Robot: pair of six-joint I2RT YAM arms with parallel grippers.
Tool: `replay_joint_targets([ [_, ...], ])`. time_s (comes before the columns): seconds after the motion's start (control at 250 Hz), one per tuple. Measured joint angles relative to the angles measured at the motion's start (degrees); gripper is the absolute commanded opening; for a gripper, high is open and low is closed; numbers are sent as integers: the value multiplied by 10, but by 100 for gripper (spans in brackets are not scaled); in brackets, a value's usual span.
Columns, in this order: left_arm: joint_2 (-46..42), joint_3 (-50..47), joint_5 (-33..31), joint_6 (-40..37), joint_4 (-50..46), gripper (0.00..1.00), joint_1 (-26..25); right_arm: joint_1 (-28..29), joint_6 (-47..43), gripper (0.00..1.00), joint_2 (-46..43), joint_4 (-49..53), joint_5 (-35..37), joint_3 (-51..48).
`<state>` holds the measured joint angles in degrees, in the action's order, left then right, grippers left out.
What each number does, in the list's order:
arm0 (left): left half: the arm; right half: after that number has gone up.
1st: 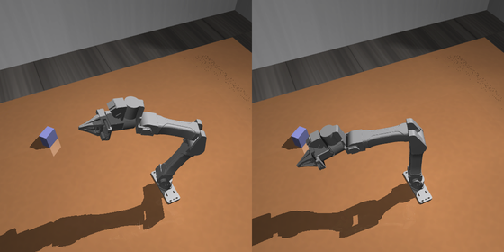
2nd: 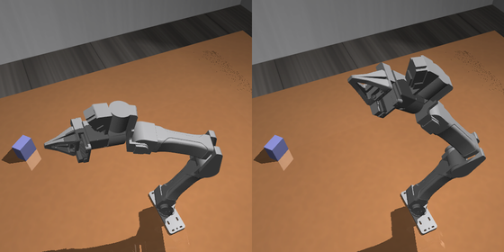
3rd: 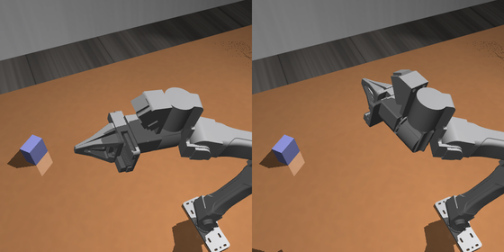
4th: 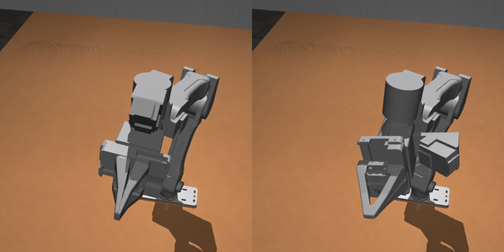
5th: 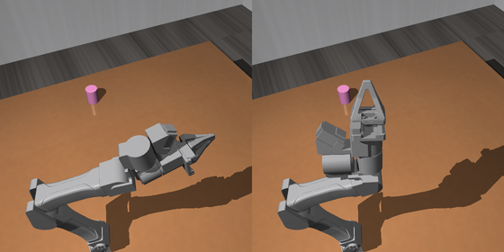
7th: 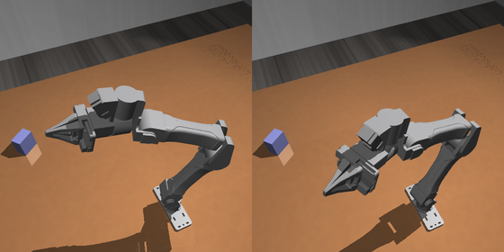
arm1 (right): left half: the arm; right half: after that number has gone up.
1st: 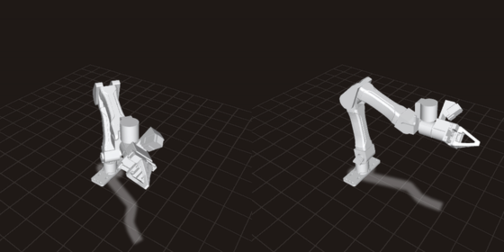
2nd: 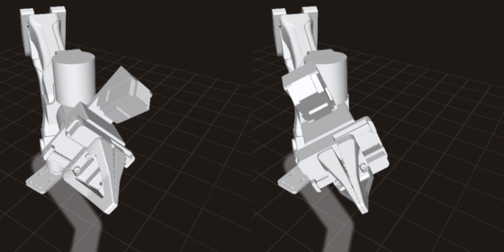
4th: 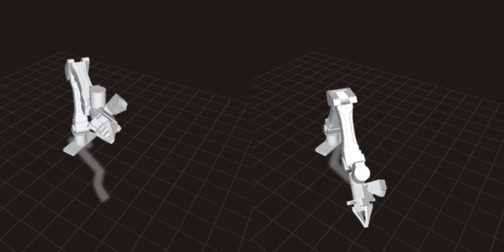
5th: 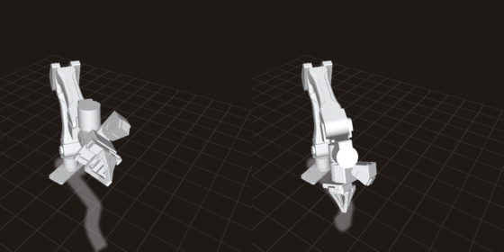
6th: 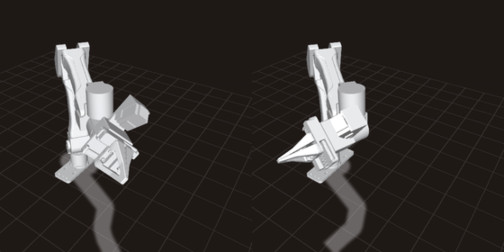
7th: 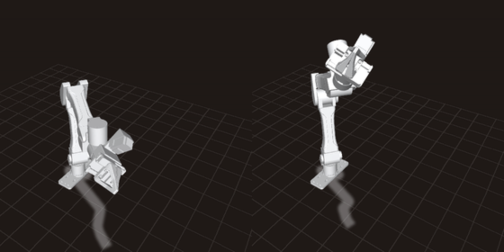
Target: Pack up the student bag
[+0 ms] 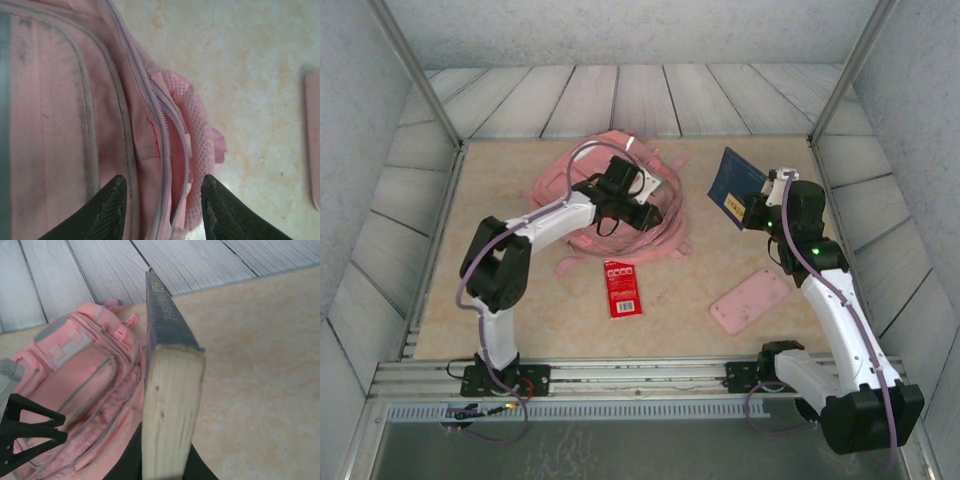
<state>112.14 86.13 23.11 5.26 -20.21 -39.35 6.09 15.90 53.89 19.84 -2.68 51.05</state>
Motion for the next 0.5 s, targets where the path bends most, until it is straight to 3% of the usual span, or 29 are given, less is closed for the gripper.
replay_joint_targets([
  [0.144, 51, 50, 0, -5, -34, 34, -11, 0, -4, 0, 0, 13, 11, -5],
  [0.408, 70, 60, -6, -3, -66, 4, -21, 0, -4, 0, 5, 9, 11, -10],
  [0.5, 70, 66, -12, 5, -75, 0, -21, 0, -4, 0, 10, 8, 6, -10],
])
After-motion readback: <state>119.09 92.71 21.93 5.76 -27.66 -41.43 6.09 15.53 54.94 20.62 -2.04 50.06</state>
